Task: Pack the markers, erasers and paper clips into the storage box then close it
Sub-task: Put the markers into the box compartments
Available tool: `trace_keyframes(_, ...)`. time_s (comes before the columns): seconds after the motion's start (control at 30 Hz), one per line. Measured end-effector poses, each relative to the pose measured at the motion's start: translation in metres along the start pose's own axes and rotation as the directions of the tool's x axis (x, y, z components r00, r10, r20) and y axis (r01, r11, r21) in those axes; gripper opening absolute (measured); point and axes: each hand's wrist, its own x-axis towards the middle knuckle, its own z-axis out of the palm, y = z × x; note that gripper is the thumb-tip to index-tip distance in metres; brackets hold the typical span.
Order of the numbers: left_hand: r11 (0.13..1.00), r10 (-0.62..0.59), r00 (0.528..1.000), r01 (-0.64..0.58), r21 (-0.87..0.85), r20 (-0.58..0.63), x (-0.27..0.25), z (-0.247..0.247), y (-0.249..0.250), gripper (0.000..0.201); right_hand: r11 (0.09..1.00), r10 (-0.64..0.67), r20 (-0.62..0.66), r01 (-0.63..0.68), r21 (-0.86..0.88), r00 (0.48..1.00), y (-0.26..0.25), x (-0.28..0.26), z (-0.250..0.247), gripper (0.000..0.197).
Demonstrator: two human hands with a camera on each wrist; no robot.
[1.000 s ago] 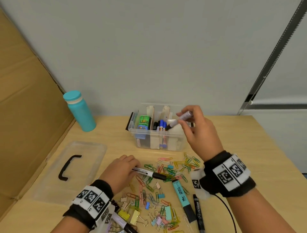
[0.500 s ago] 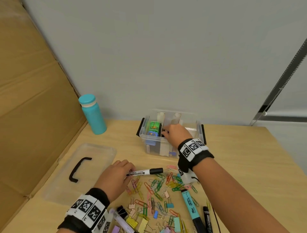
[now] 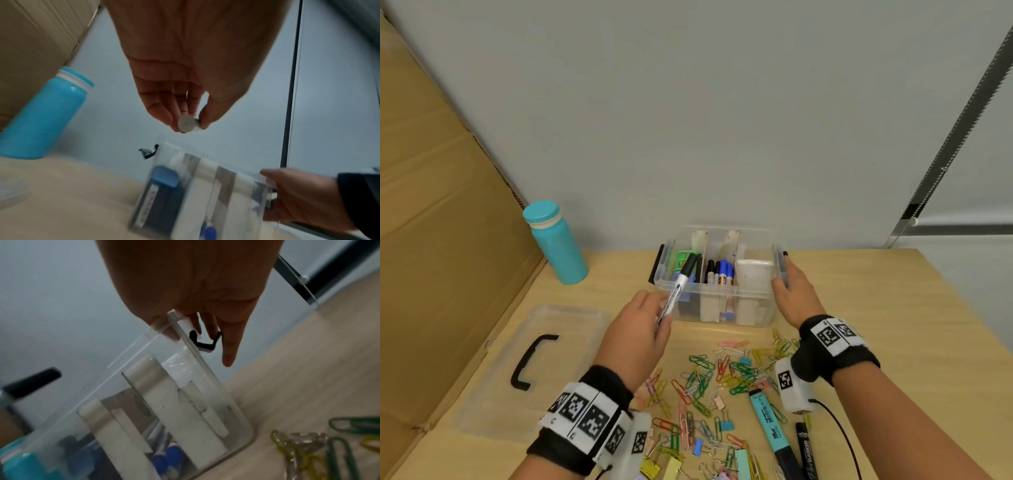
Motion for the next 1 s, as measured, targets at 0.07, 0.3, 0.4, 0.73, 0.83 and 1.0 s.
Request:
trace_keyframes(0.07,1.000,-0.002,1.000,0.002,0.008,-0.026,0.014,-0.005,0.007,0.042,1.000,-0.012,0.014,0.012,0.011,1.000,-0.001,-0.005,0.001,0.073)
trace_keyframes(0.3,0.974,-0.023,0.997,0.006,0.224,0.075,0.053,-0.002,0.025,0.030,0.991,-0.123,0.040,0.121,0.051,0.992,-0.006,-0.032,0.014,0.059)
trace_keyframes(0.4,0.952,-0.131,0.979,0.080,0.295,0.157,0.068,0.010,0.031,0.026,0.992,-0.124,0.056,0.122,0.040,0.991,-0.006,-0.035,0.020,0.059)
trace_keyframes(0.73,0.838,-0.213,0.950,0.058,0.543,0.227,0.093,0.030,0.049,0.042,0.995,-0.096,0.068,0.095,0.021,0.993,-0.009,-0.036,0.021,0.059)
trace_keyframes(0.83,0.855,-0.195,0.961,0.068,0.514,0.197,0.086,0.027,0.049,0.050,0.996,-0.091,0.097,0.091,0.011,0.991,-0.009,-0.036,0.019,0.058)
trace_keyframes(1.0,0.939,0.052,0.994,-0.080,0.336,0.091,0.041,0.011,0.042,0.036,0.992,-0.122,0.154,0.116,0.051,0.981,-0.003,-0.048,-0.001,0.070)
